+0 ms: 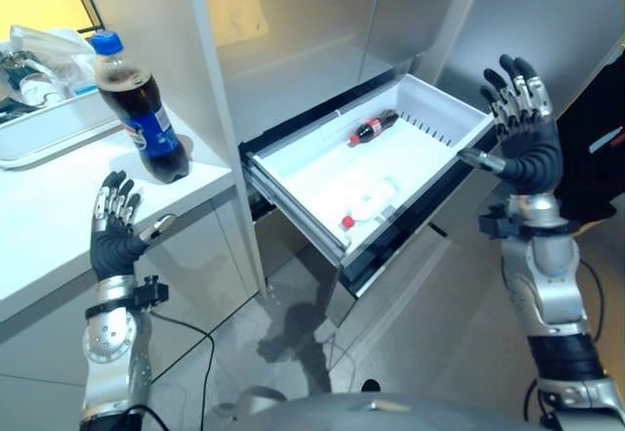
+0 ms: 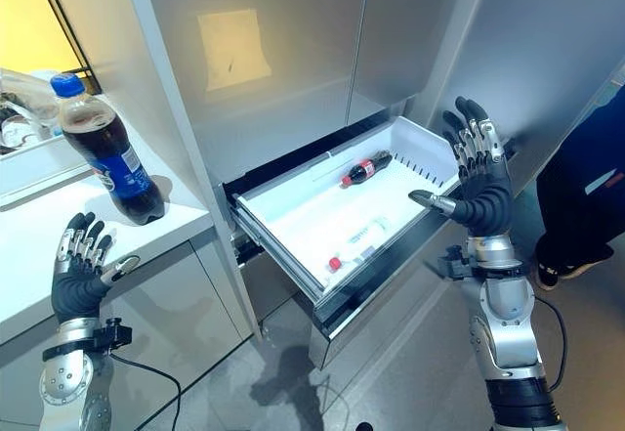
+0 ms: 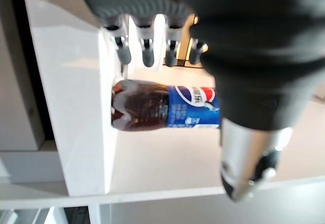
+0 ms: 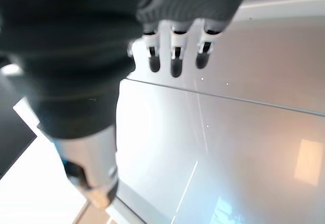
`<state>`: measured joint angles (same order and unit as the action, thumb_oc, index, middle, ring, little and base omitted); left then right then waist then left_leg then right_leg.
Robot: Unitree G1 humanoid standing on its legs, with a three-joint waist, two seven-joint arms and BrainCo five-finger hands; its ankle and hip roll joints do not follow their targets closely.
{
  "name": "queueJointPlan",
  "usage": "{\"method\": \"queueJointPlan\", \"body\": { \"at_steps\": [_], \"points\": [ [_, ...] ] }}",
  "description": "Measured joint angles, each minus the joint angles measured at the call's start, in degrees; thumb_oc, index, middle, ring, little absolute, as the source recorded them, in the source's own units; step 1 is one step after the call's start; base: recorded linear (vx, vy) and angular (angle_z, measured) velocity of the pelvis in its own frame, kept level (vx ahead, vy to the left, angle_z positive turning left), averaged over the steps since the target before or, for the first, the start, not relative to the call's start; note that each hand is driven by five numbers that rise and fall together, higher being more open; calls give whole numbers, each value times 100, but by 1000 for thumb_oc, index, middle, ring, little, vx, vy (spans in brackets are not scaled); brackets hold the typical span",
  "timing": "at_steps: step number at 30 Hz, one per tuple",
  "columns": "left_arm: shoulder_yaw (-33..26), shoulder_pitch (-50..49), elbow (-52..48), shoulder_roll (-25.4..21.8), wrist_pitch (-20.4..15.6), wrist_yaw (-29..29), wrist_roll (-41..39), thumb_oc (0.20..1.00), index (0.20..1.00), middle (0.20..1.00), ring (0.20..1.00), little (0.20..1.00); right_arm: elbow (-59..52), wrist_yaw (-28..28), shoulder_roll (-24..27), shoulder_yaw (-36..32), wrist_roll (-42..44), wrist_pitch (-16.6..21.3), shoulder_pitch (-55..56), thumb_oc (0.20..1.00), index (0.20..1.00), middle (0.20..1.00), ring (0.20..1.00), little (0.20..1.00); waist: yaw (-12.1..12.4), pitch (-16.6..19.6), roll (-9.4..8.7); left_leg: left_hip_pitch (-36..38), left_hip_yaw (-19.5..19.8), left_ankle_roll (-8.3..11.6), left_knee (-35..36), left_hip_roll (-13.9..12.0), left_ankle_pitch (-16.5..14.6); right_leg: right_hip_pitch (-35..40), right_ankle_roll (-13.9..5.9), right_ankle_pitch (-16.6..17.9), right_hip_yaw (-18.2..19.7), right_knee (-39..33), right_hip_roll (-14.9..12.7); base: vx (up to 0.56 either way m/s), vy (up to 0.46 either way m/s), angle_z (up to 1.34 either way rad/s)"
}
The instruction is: Take the drinks into the refrigerator
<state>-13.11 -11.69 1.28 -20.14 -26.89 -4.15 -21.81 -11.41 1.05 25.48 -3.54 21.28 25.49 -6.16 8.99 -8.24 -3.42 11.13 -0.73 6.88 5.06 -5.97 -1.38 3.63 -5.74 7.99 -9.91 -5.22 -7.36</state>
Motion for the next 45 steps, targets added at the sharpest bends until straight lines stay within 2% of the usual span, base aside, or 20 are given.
{"method": "queueJointPlan", "body": {
  "at_steps": [11,16,20,24,27,33,41,45],
  "points": [
    [-390,211,97,-109,5,-631,307,1000,1000,1000,1000,1000,5,26,26,-1,-36,-88,-9,1000,1000,1000,1000,1000,-7,-19,24,-6,21,0,-1,-1,-1,0,-5,-18,-19,-1,-2,2,0,1],
    [-393,832,645,-582,21,-905,309,1000,1000,1000,1000,1000,11,107,180,118,-29,-105,-165,1000,1000,1000,1000,1000,-40,-40,60,21,-6,0,-1,0,1,2,1,-10,7,0,3,7,9,-1],
    [-389,1229,1009,-909,30,-1064,308,1000,1000,1000,1000,1000,11,219,286,350,1,-162,-298,1000,1000,1000,1000,1000,-157,-37,65,59,-30,1,-2,1,1,2,0,-6,23,1,6,3,5,-1],
    [-365,1501,1433,-1771,283,-1066,311,1000,1000,1000,1000,1000,8,355,452,532,162,-228,-382,1000,1000,1000,1000,1000,-279,-38,67,121,-104,2,-1,2,-2,8,3,13,135,1,19,12,13,-11],
    [-335,1612,1437,-1961,358,-979,364,1000,1000,1000,1000,1000,8,410,492,558,245,-272,-383,1000,1000,1000,1000,1000,-346,-36,74,134,-125,2,0,3,-1,7,13,30,150,1,24,6,5,-3],
    [351,1805,1809,-2087,624,-578,534,1000,1000,1000,1000,1000,-2,592,498,662,367,-344,-382,1000,1000,1000,1000,1000,-373,-11,57,134,-229,1,2,4,-3,-26,30,54,259,1,39,8,0,-10],
    [588,1824,2259,-1918,788,-287,526,1000,1000,1000,1000,1000,-250,618,494,662,416,-384,-377,1000,1000,1000,1000,1000,-539,104,6,141,-274,4,0,9,0,-95,30,102,327,2,48,5,3,-3],
    [736,1820,2350,-1836,865,-188,482,1000,1000,1000,1000,1000,-250,646,479,662,417,-385,-370,1000,1000,1000,1000,1000,-511,121,-5,205,-373,3,2,11,-2,-89,37,126,407,2,59,7,1,-11]
  ]
}}
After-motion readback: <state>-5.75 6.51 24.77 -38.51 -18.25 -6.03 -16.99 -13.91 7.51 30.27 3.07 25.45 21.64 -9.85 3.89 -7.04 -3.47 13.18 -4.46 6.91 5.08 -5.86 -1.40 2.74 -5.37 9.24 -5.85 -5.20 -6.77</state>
